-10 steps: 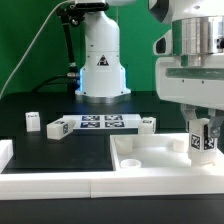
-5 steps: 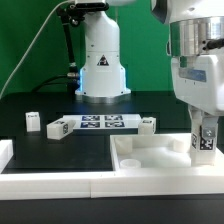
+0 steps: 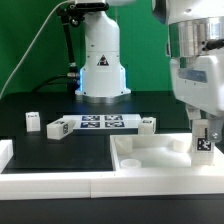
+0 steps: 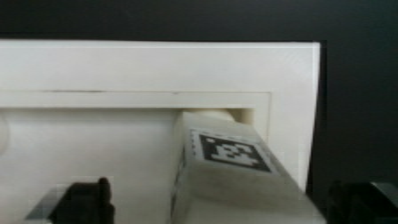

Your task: Assemble one leg

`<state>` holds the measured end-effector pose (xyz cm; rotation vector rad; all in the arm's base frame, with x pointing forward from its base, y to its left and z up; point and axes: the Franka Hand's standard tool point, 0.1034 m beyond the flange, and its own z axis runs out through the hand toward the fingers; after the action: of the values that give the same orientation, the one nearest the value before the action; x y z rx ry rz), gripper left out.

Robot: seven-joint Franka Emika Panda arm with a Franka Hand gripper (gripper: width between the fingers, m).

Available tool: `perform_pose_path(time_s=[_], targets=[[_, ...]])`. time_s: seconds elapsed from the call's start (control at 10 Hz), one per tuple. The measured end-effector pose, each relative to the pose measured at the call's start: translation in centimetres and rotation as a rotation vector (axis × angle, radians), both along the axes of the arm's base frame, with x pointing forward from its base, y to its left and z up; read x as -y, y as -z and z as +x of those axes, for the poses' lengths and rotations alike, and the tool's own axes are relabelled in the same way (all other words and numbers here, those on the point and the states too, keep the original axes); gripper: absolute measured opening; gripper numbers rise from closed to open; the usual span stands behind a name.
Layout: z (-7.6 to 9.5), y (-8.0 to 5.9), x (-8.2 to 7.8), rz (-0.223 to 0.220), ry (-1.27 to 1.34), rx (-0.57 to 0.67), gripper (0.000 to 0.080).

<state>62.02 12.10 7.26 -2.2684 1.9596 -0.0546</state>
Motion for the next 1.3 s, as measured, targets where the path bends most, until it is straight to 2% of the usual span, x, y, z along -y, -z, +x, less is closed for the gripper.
perform_pose_path(time_s=[0.1,0.3,0.6,1.0,1.2,1.3], targets=[[-0.1,0.0,-0.2,-0.012,-0.119,-0.002,0.0642],[0.0,-0.2,-0.3,-0.053,-0.450,-0.020,0.0647],[0.9,-0.4,0.4,-0.125,-0.860,-0.032,0.0649],[1.0,-0.4,0.5,-0.151,-1.115,-0.017,0.0649],[1.0,-0.4,0.5,-0.151,-1.109,-0.017,0.0622],[1.0,-0.4,0.5,-0.151,-1.109,-0.017,0.0448]])
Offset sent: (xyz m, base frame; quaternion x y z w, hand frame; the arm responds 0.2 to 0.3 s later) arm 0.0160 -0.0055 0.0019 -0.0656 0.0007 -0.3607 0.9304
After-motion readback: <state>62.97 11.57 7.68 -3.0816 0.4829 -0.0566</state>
